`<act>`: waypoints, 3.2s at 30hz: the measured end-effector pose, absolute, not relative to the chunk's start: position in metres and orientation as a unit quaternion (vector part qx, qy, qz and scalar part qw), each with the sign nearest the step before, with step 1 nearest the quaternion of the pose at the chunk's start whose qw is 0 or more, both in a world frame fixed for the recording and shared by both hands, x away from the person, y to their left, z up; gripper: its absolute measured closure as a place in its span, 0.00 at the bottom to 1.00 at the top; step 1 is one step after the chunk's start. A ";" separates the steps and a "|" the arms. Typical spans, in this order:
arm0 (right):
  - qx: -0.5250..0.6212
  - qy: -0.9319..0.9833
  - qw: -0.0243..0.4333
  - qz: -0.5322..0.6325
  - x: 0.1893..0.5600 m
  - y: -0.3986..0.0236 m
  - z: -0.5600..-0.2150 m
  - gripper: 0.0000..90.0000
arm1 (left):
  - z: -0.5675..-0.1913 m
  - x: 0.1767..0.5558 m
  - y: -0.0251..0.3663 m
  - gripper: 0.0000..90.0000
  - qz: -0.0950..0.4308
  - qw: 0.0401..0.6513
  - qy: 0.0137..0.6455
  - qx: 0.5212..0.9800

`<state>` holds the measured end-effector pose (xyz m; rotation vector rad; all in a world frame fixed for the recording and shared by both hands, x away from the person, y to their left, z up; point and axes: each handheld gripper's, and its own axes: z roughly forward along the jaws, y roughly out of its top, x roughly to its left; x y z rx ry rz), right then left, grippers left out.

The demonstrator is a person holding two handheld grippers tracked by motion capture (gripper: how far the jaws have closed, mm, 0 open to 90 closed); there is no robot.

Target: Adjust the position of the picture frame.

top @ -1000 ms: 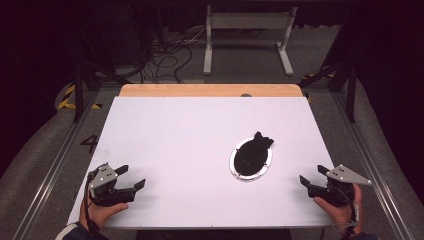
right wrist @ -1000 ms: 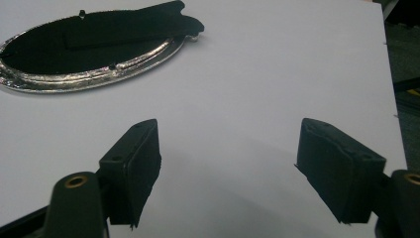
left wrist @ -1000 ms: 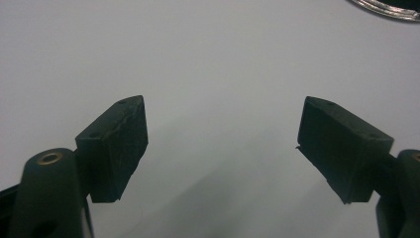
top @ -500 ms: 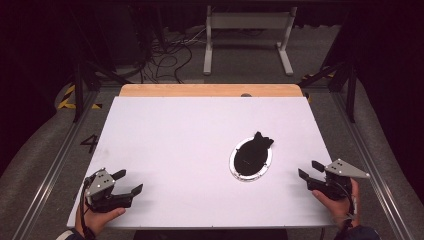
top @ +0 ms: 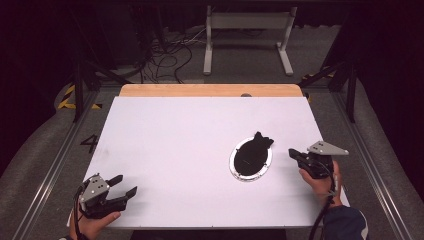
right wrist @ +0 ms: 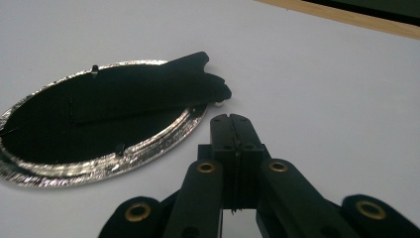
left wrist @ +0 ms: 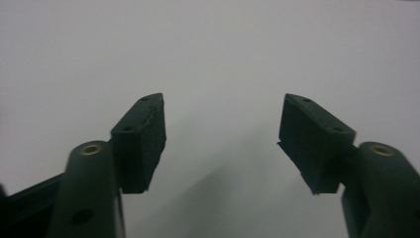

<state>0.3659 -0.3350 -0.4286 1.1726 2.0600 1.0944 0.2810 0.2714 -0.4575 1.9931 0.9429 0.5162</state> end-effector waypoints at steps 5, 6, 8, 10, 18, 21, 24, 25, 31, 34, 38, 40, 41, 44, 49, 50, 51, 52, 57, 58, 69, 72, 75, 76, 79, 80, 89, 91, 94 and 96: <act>0.415 0.781 0.273 0.378 0.390 -0.318 -0.438 1.00 | -0.456 0.278 0.271 0.74 0.192 0.438 0.357 0.803; 0.417 0.782 0.273 0.373 0.394 -0.316 -0.439 1.00 | -0.455 0.278 0.270 0.80 0.193 0.438 0.356 0.803; 0.421 0.779 0.271 0.377 0.400 -0.314 -0.439 1.00 | -0.454 0.278 0.269 0.93 0.191 0.442 0.350 0.803; 0.418 0.777 0.280 0.378 0.405 -0.311 -0.438 1.00 | -0.453 0.278 0.264 1.00 0.185 0.441 0.343 0.808; 0.451 0.756 0.258 0.398 0.439 -0.307 -0.439 1.00 | -0.451 0.289 0.220 0.99 0.151 0.428 0.300 0.839; 0.461 0.765 0.251 0.373 0.449 -0.302 -0.447 1.00 | -0.452 0.292 0.198 0.99 0.138 0.424 0.274 0.852; 0.465 0.765 0.245 0.373 0.453 -0.301 -0.448 1.00 | -0.453 0.292 0.177 0.98 0.125 0.418 0.247 0.865; 0.465 0.765 0.244 0.372 0.455 -0.300 -0.448 1.00 | -0.453 0.293 0.172 0.97 0.119 0.418 0.241 0.868; 0.463 0.778 0.242 0.349 0.460 -0.297 -0.448 1.00 | -0.455 0.293 0.140 1.00 0.090 0.416 0.181 0.887; 0.456 0.789 0.228 0.343 0.461 -0.297 -0.446 1.00 | -0.454 0.296 0.130 1.00 0.085 0.417 0.166 0.889; 0.435 0.811 0.222 0.324 0.461 -0.292 -0.445 1.00 | -0.457 0.298 0.126 1.00 0.084 0.411 0.172 0.891; 0.424 0.827 0.222 0.295 0.460 -0.287 -0.447 1.00 | -0.456 0.298 0.127 1.00 0.085 0.413 0.178 0.889; 0.423 0.827 0.226 0.294 0.458 -0.286 -0.447 1.00 | -0.456 0.299 0.128 1.00 0.087 0.413 0.178 0.889; 0.415 0.831 0.217 0.301 0.449 -0.285 -0.447 1.00 | -0.456 0.299 0.126 1.00 0.085 0.410 0.177 0.891; 0.419 0.822 0.209 0.323 0.426 -0.284 -0.451 1.00 | -0.456 0.300 0.116 1.00 0.079 0.407 0.168 0.894; 0.416 0.823 0.209 0.325 0.421 -0.284 -0.451 1.00 | -0.456 0.300 0.113 1.00 0.084 0.405 0.168 0.895; 0.415 0.823 0.207 0.328 0.417 -0.283 -0.451 1.00 | -0.455 0.300 0.110 1.00 0.090 0.405 0.164 0.895; 0.412 0.824 0.208 0.328 0.413 -0.282 -0.452 1.00 | -0.455 0.300 0.107 1.00 0.092 0.407 0.161 0.894; 0.405 0.828 0.201 0.331 0.400 -0.277 -0.452 1.00 | -0.455 0.302 0.091 1.00 0.086 0.410 0.147 0.896; 0.401 0.831 0.201 0.330 0.397 -0.276 -0.452 1.00 | -0.455 0.303 0.086 1.00 0.084 0.408 0.146 0.897; 0.374 0.837 0.203 0.345 0.379 -0.271 -0.455 1.00 | -0.463 0.312 0.056 1.00 0.068 0.385 0.153 0.908; 0.370 0.838 0.200 0.347 0.375 -0.269 -0.455 1.00 | -0.464 0.313 0.051 1.00 0.072 0.382 0.154 0.908; 0.368 0.839 0.198 0.348 0.374 -0.268 -0.455 1.00 | -0.464 0.315 0.050 0.99 0.078 0.384 0.157 0.907; 0.367 0.839 0.193 0.352 0.373 -0.268 -0.456 1.00 | -0.464 0.315 0.050 0.99 0.078 0.383 0.159 0.906; 0.368 0.838 0.192 0.353 0.373 -0.267 -0.456 1.00 | -0.464 0.315 0.052 1.00 0.093 0.377 0.157 0.908; 0.369 0.838 0.191 0.354 0.373 -0.267 -0.456 1.00 | -0.464 0.316 0.053 1.00 0.094 0.376 0.157 0.908; 0.364 0.841 0.185 0.356 0.371 -0.264 -0.456 1.00 | -0.464 0.325 0.062 1.00 0.105 0.374 0.175 0.905; 0.359 0.843 0.185 0.355 0.370 -0.263 -0.456 1.00 | -0.464 0.328 0.065 1.00 0.109 0.373 0.182 0.903; 0.357 0.844 0.184 0.357 0.369 -0.261 -0.456 1.00 | -0.464 0.331 0.069 1.00 0.115 0.374 0.197 0.899; 0.361 0.842 0.180 0.357 0.367 -0.258 -0.456 1.00 | -0.465 0.333 0.072 1.00 0.128 0.371 0.204 0.897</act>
